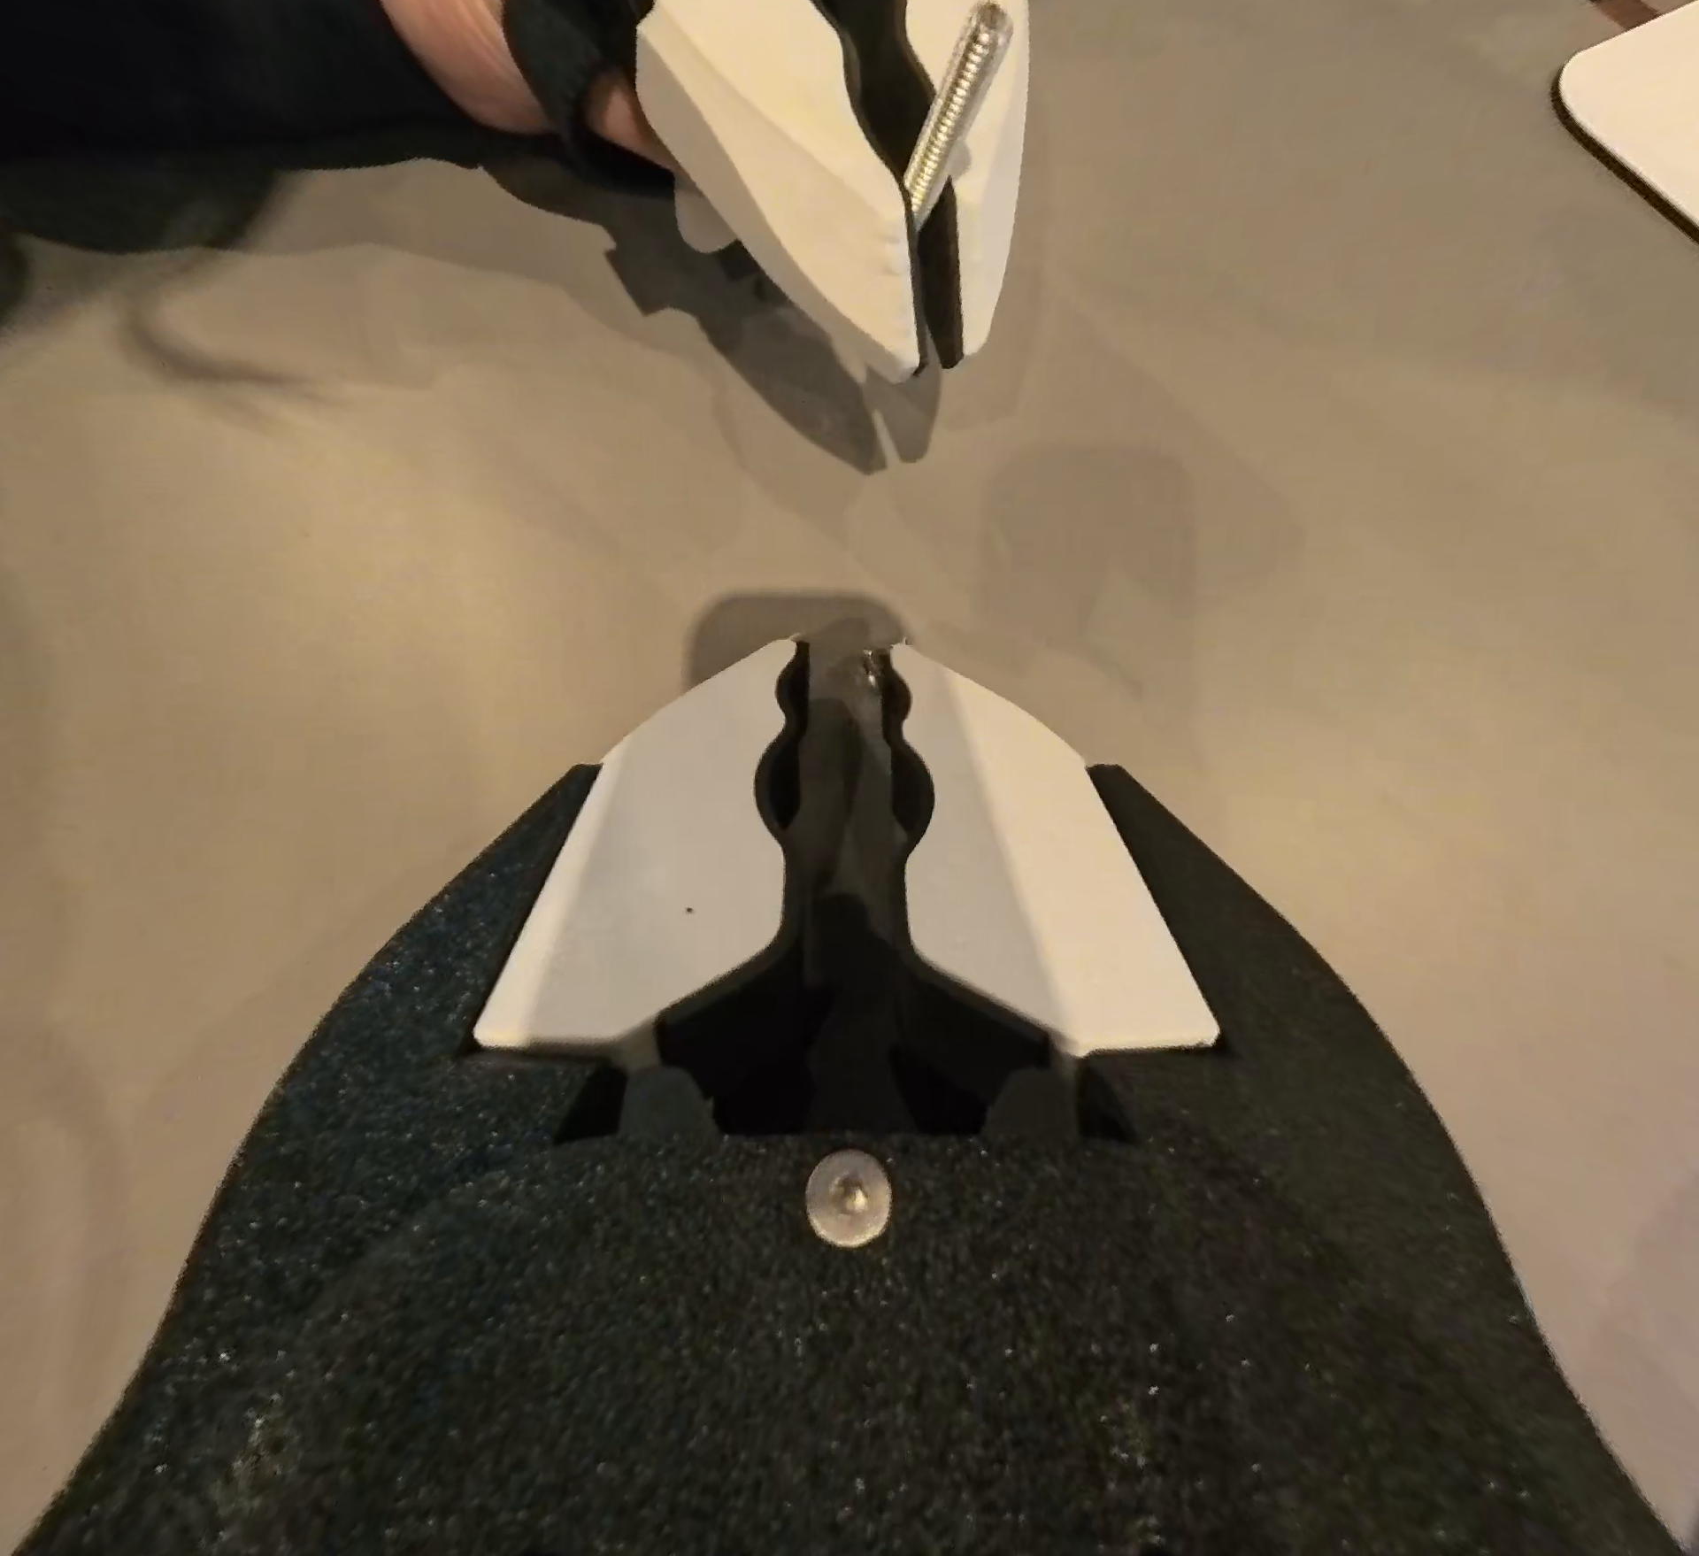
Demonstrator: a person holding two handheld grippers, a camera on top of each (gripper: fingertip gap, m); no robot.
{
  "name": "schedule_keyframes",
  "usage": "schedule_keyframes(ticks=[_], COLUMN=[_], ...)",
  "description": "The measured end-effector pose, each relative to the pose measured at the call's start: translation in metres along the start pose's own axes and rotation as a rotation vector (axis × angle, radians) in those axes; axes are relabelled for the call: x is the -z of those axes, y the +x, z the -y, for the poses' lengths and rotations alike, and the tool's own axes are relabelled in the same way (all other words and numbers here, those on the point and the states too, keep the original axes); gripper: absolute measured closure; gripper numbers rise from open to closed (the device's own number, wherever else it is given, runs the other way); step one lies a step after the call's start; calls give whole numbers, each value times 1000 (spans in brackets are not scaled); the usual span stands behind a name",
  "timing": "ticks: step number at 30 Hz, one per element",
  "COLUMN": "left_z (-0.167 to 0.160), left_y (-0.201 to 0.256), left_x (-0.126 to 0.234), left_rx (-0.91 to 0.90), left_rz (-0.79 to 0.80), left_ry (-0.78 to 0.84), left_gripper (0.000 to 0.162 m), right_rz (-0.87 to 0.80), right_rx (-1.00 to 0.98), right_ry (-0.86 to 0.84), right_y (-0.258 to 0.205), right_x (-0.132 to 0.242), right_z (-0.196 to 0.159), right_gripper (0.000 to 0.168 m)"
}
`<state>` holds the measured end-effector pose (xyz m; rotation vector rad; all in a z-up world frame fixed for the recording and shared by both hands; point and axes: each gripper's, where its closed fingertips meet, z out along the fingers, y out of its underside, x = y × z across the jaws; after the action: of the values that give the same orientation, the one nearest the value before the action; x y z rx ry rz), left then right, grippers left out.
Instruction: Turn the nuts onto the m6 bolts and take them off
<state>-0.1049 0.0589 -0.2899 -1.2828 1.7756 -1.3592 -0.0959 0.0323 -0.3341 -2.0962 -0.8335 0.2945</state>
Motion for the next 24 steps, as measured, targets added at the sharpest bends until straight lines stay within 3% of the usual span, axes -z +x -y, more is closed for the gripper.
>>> schedule_keyframes(ticks=[15,24], left_z=[-1,-2], left_y=[1,1], left_x=[0,-1], left_rx=[1,0], left_rz=[-8,-11], left_ry=[-7,-13], left_gripper=[157,157], right_rz=[-41,-84], right_rx=[-41,-17], right_ry=[-54,2], right_y=[9,16], right_x=[-8,-7], right_z=[-6,3], right_gripper=[142,149])
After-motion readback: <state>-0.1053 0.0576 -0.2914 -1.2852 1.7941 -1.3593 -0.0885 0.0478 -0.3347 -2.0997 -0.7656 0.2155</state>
